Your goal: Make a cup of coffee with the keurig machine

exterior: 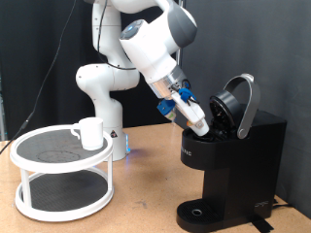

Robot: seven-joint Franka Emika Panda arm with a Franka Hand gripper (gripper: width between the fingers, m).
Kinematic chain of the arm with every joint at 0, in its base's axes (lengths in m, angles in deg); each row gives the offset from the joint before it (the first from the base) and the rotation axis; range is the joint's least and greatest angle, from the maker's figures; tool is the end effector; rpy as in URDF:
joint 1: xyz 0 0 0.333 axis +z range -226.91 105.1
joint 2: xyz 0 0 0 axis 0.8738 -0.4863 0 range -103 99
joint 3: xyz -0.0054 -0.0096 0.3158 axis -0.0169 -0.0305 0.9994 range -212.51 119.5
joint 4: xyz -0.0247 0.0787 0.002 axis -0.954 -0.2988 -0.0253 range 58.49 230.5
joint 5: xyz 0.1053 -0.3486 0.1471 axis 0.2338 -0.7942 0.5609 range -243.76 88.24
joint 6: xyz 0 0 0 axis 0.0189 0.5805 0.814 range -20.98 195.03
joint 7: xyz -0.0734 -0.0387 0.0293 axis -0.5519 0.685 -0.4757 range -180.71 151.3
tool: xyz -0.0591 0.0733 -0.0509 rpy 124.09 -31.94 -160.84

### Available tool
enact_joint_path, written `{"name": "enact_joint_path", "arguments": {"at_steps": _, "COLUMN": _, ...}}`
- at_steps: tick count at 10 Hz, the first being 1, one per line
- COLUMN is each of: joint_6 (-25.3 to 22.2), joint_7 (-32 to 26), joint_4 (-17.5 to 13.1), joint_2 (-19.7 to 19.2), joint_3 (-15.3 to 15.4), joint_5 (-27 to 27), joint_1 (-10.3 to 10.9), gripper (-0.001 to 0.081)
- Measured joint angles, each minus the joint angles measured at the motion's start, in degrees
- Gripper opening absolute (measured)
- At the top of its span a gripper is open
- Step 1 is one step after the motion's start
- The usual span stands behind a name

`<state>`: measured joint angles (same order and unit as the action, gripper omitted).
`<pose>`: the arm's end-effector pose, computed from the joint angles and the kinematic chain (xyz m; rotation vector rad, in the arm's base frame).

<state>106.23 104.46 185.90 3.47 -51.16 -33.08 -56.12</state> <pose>0.5056 0.0250 0.3982 -0.7891 2.6017 0.7654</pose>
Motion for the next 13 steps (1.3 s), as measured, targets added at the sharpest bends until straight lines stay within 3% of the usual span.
{"name": "enact_joint_path", "arguments": {"at_steps": 5, "joint_6": 0.2, "joint_7": -0.1, "joint_4": 0.1, "joint_2": -0.8, "joint_3": 0.8, "joint_5": 0.2, "joint_1": 0.0, "gripper": 0.0378}}
{"name": "enact_joint_path", "arguments": {"at_steps": 6, "joint_6": 0.2, "joint_7": -0.1, "joint_4": 0.1, "joint_2": -0.9, "joint_3": 0.8, "joint_5": 0.2, "joint_1": 0.0, "gripper": 0.0457}}
{"name": "enact_joint_path", "arguments": {"at_steps": 7, "joint_6": 0.2, "joint_7": -0.1, "joint_4": 0.2, "joint_2": -1.0, "joint_3": 0.8, "joint_5": 0.2, "joint_1": 0.0, "gripper": 0.0637}}
{"name": "enact_joint_path", "arguments": {"at_steps": 10, "joint_6": -1.1, "joint_7": -1.4, "joint_4": 0.2, "joint_2": -0.9, "joint_3": 0.7, "joint_5": 1.8, "joint_1": 0.0, "gripper": 0.0705}}
{"name": "enact_joint_path", "arguments": {"at_steps": 13, "joint_6": -8.5, "joint_7": -4.6, "joint_4": -0.2, "joint_2": 2.1, "joint_3": -1.2, "joint_5": 6.4, "joint_1": -0.8, "gripper": 0.0734}}
